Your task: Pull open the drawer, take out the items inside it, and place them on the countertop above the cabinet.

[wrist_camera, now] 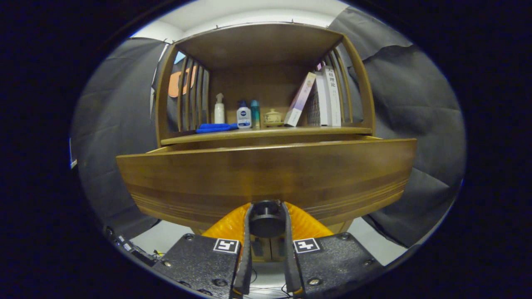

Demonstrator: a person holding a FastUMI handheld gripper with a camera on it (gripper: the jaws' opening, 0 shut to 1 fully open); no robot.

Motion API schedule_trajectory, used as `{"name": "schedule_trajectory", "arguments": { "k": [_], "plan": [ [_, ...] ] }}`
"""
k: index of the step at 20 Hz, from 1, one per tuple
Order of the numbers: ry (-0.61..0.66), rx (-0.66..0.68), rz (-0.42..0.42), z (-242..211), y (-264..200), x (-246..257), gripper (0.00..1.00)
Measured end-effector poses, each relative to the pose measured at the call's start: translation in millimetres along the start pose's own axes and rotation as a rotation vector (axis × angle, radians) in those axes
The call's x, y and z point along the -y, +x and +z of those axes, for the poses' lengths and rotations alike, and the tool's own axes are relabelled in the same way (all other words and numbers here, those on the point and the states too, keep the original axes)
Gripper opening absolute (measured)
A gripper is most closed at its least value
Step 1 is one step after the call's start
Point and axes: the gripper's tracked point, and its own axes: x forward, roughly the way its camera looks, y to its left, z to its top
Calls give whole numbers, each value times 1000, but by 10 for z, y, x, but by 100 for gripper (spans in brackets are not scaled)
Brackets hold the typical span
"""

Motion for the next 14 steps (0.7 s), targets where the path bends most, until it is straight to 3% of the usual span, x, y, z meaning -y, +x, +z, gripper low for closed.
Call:
{"name": "schedule_trajectory", "arguments": {
  "k": [14],
  "plan": [
    [-20, -29, 46, -412, -800, -62, 34]
  ]
}}
